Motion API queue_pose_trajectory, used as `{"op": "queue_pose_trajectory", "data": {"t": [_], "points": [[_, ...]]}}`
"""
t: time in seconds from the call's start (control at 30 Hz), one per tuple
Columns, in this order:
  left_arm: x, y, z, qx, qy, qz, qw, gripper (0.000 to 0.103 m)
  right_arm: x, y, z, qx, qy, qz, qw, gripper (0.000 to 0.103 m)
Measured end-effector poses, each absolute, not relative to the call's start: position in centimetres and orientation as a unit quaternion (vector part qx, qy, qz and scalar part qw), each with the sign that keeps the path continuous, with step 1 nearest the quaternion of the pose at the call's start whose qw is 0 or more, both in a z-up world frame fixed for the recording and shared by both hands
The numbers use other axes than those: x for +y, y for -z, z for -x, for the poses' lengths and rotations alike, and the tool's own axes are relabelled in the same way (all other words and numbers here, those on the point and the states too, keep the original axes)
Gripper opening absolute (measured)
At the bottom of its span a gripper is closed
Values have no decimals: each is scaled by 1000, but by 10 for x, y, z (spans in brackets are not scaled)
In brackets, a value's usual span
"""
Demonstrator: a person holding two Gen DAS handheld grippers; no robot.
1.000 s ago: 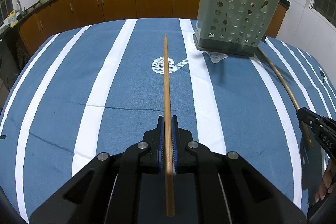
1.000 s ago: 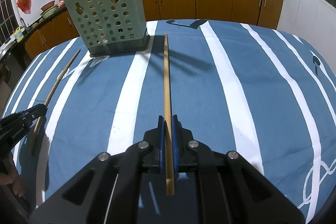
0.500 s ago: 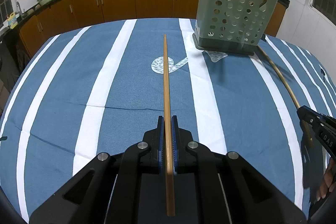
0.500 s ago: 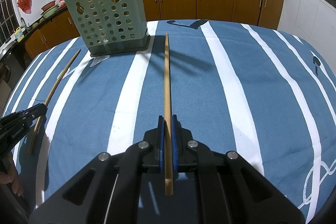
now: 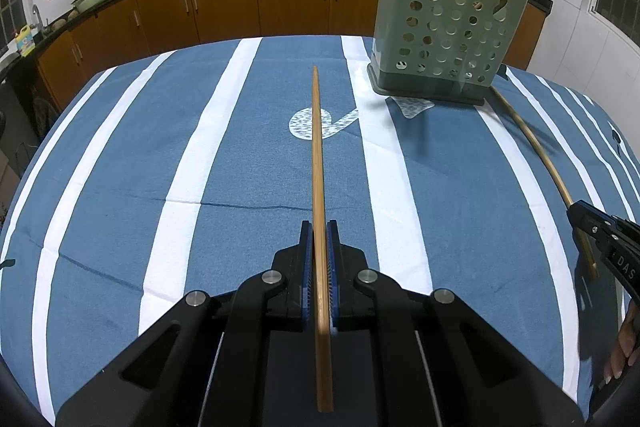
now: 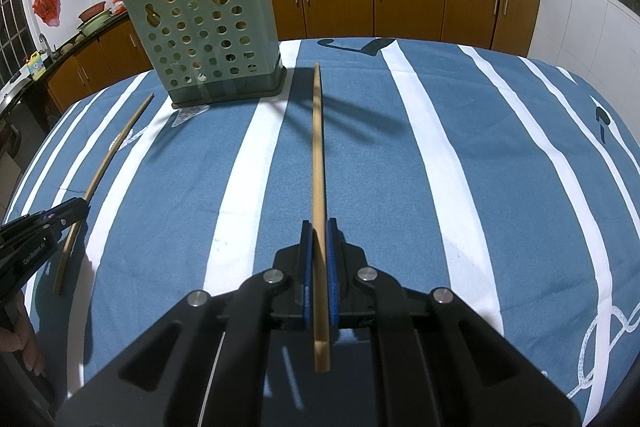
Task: Organize utensils
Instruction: 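Hold the grasped chopsticks just above the table with both grippers, then lift both chopsticks upright and lower them into the green holder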
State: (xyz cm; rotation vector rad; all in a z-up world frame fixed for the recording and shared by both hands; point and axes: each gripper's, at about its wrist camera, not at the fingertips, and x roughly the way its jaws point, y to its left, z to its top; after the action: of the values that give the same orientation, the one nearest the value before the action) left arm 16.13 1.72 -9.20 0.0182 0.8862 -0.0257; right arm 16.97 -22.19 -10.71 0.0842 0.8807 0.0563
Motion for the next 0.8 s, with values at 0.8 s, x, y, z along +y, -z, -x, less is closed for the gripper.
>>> {"op": "queue_pose_trajectory", "data": {"t": [0.8], "points": [[31, 45, -149, 381, 14, 10, 924, 8, -235, 45, -156, 342, -22, -54, 938, 8]]}}
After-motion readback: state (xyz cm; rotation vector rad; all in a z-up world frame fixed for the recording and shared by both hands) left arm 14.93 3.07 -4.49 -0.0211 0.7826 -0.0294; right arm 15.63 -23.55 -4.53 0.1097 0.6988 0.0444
